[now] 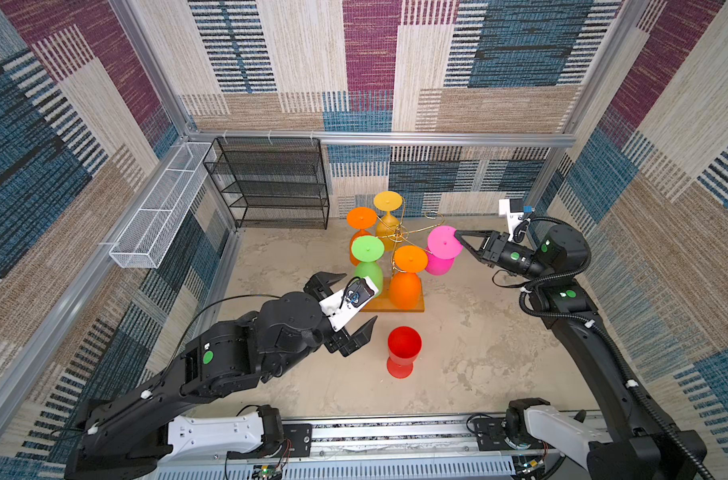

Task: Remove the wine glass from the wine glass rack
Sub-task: 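Close the right gripper on the magenta glass's foot and lift it off the rack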

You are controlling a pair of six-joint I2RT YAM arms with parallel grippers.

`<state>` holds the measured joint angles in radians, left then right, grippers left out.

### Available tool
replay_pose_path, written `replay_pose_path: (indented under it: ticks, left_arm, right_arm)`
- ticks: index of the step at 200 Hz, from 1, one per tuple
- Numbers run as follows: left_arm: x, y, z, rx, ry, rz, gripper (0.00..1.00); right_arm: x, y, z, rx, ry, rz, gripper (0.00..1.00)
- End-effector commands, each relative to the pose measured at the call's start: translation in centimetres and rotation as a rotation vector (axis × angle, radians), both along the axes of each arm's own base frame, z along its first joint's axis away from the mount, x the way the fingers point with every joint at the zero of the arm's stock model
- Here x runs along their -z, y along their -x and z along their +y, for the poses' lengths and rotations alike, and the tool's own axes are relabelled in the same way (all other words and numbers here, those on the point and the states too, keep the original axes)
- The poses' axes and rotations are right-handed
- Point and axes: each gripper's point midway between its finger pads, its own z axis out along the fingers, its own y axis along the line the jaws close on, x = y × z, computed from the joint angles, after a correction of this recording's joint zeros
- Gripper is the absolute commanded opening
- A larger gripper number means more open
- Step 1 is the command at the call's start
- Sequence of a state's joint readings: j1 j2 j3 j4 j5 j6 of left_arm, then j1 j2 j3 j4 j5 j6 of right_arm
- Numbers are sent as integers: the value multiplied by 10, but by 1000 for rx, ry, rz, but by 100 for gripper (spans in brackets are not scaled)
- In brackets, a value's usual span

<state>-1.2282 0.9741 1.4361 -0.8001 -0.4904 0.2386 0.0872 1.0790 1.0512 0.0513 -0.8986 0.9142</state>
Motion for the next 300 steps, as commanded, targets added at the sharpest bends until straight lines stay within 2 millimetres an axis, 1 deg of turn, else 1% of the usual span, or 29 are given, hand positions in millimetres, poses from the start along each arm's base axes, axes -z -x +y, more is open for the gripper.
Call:
replay_pose_path:
  ticks: [1, 38, 73, 151, 200, 250, 277, 300]
  left_arm:
    - [-3, 0, -3, 13, 6, -13, 98]
    - [-3, 1, -2, 16, 5, -10, 98]
    - [-3, 1, 0, 13, 5, -8, 98]
    - [0, 3, 5, 11, 12, -2, 98]
    - [0, 4, 6, 15, 9, -1, 98]
    - [3, 5, 10, 10, 10, 7, 98]
    - [3, 6, 11, 12, 16, 9, 98]
    - [4, 6, 12, 11, 10, 12, 98]
  right_arm:
    - [-3, 5, 6, -32, -3, -13, 0]
    - [-2, 2, 16, -59, -8, -8, 0]
    - [-3, -3, 21, -67, -11, -6, 0]
    - [-2, -23, 24, -56, -13, 6, 0]
    - [-7, -38, 23, -32, -2, -7, 0]
    - [-7, -50, 23, -19, 17, -10, 0]
    - [-5, -56, 20, 10, 33, -8, 0]
    - [-3, -58, 13, 51, 32, -1, 0]
